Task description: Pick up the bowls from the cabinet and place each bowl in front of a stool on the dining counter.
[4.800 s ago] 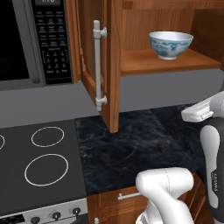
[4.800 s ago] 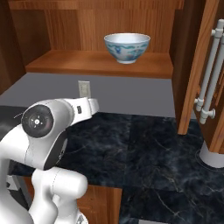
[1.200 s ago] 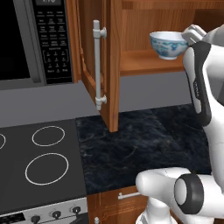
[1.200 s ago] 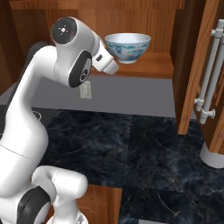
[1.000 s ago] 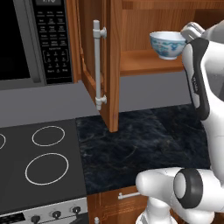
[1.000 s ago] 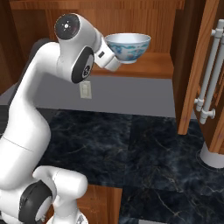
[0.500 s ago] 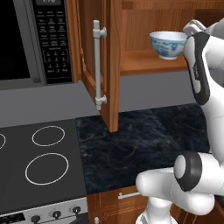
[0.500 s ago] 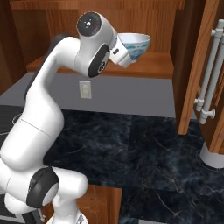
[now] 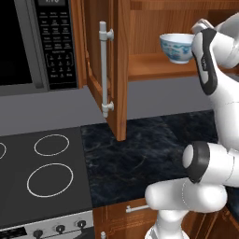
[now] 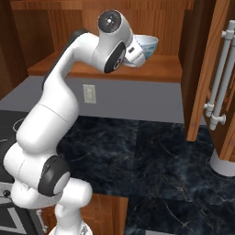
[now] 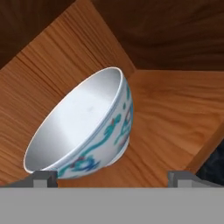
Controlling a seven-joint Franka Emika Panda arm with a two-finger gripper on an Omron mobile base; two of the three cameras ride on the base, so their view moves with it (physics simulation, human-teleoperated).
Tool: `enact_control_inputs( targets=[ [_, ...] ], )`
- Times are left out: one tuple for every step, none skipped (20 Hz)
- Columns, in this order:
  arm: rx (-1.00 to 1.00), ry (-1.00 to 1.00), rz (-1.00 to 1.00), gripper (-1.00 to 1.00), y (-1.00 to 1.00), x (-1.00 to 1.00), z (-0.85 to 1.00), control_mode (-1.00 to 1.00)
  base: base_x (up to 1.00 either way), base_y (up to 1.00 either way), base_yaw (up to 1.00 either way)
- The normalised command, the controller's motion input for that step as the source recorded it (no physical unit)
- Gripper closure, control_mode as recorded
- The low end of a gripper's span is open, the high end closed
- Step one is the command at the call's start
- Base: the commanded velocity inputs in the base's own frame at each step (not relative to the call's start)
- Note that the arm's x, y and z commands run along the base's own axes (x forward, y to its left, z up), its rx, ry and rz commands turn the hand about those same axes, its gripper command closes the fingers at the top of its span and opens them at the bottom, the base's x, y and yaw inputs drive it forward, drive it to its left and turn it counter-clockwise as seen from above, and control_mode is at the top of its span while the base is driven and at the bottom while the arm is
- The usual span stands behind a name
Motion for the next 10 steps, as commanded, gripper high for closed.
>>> enact_control_inputs(
  targets=[
    [0.03, 0.05, 0.0, -1.0, 0.0, 0.49, 0.0, -1.0, 0.0, 0.0, 0.0],
    [0.02, 0.05, 0.0, -1.0, 0.0, 0.44, 0.0, -1.0, 0.0, 0.0, 0.0],
    [0.01, 0.04, 0.0, -1.0, 0.0, 0.41, 0.0, -1.0, 0.0, 0.0, 0.0],
    [0.01, 0.04, 0.0, -1.0, 0.0, 0.36, 0.0, -1.0, 0.0, 0.0, 0.0],
    [0.01, 0.03, 0.0, -1.0, 0.0, 0.31, 0.0, -1.0, 0.0, 0.0, 0.0],
    [0.01, 0.02, 0.0, -1.0, 0.0, 0.29, 0.0, -1.0, 0.0, 0.0, 0.0],
    [0.01, 0.02, 0.0, -1.0, 0.0, 0.26, 0.0, -1.0, 0.0, 0.0, 0.0],
    [0.01, 0.01, 0.0, -1.0, 0.0, 0.25, 0.0, -1.0, 0.0, 0.0, 0.0],
    [0.01, 0.01, 0.0, -1.0, 0.0, 0.21, 0.0, -1.0, 0.0, 0.0, 0.0],
    [0.0, 0.0, 0.0, -1.0, 0.0, 0.2, -0.02, -1.0, 0.0, 0.0, 0.0]
  ],
)
